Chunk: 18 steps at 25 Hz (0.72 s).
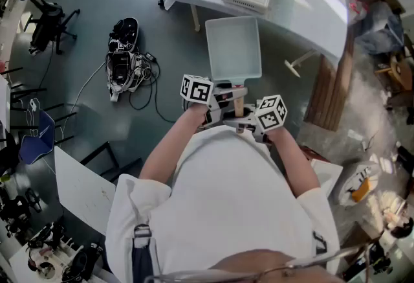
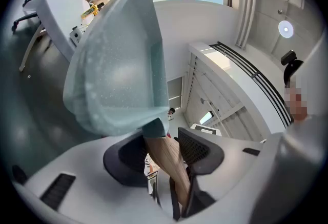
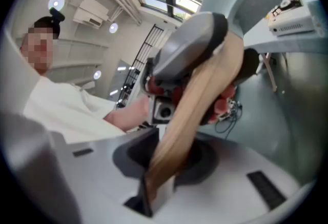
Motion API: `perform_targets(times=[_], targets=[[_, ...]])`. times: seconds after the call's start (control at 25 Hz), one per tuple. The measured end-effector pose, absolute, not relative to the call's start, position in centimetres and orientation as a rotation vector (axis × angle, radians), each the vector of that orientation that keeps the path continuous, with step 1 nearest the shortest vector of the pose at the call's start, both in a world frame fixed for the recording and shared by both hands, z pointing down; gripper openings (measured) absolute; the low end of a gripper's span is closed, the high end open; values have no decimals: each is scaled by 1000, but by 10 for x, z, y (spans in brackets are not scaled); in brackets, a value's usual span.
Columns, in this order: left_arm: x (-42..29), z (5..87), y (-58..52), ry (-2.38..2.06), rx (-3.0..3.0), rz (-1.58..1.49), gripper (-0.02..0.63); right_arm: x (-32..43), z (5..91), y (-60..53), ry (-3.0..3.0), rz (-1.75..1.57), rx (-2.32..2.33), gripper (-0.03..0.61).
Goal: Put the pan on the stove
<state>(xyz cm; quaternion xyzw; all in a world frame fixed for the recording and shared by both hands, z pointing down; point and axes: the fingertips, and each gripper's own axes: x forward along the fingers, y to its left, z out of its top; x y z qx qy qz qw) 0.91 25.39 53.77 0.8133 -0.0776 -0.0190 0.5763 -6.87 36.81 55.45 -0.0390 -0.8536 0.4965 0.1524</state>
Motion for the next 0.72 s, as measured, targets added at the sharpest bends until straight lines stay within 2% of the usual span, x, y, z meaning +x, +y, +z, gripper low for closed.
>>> perform_targets(times=[0.72], targets=[[16,537,259,-224,1905,-44,201,-60,549,376,-2443,1433,-170,103]])
